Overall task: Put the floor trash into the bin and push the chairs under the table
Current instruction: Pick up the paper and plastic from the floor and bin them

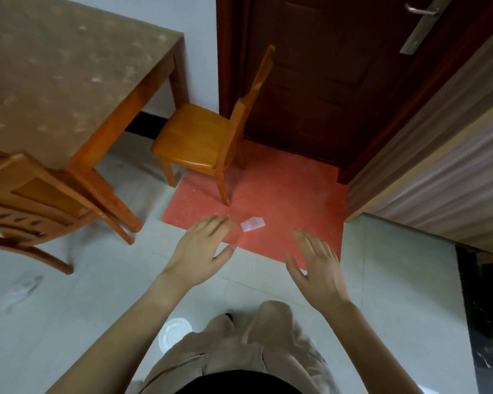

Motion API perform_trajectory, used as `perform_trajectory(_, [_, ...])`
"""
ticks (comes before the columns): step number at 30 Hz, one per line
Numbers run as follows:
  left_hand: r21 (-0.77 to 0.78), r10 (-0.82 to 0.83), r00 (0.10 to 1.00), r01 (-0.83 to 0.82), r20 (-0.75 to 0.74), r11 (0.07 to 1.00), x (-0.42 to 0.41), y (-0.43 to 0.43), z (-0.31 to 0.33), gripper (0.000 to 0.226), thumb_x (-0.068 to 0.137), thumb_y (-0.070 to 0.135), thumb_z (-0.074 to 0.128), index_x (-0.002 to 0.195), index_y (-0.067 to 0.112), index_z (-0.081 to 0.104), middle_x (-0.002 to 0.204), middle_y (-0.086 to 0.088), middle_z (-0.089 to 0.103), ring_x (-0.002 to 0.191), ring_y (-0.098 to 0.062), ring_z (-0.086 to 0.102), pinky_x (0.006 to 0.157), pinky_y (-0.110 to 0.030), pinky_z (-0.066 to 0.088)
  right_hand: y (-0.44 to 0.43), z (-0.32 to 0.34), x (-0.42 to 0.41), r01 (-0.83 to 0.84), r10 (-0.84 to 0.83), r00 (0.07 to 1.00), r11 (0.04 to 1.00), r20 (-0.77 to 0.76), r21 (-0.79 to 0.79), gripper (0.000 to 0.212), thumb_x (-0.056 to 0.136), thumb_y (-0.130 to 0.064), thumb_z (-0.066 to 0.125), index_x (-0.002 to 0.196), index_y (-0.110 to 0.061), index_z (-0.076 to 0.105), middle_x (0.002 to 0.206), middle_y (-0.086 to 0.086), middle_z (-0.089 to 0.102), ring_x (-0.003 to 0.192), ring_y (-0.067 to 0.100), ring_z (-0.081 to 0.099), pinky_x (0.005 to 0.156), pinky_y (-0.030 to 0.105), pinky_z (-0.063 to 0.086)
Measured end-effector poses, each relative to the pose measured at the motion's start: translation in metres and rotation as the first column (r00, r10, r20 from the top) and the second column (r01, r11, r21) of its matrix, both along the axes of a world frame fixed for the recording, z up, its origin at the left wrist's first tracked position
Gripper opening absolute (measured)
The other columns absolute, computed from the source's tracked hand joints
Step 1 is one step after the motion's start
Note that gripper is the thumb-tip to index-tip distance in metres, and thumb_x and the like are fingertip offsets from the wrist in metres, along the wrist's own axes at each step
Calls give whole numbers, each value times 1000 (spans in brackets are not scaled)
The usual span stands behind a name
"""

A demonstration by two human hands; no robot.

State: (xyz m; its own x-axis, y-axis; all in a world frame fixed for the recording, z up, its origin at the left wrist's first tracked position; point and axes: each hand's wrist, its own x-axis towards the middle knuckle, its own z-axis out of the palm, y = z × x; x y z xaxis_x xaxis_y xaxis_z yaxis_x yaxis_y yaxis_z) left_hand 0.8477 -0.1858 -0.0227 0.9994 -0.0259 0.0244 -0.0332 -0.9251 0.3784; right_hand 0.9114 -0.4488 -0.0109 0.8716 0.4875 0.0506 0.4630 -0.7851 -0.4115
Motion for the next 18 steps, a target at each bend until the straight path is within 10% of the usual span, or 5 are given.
perform_trajectory(18, [-90, 613, 773, -630, -163, 771, 150, -104, -62, 55, 96, 45, 35, 140, 15, 48, 140, -4, 53, 132, -26, 44, 110, -38, 31, 6, -59, 303, -512, 511, 856, 859, -84, 6, 56, 90, -45, 47, 139, -17, 49, 135, 2, 54, 124, 18, 44, 102, 28, 32])
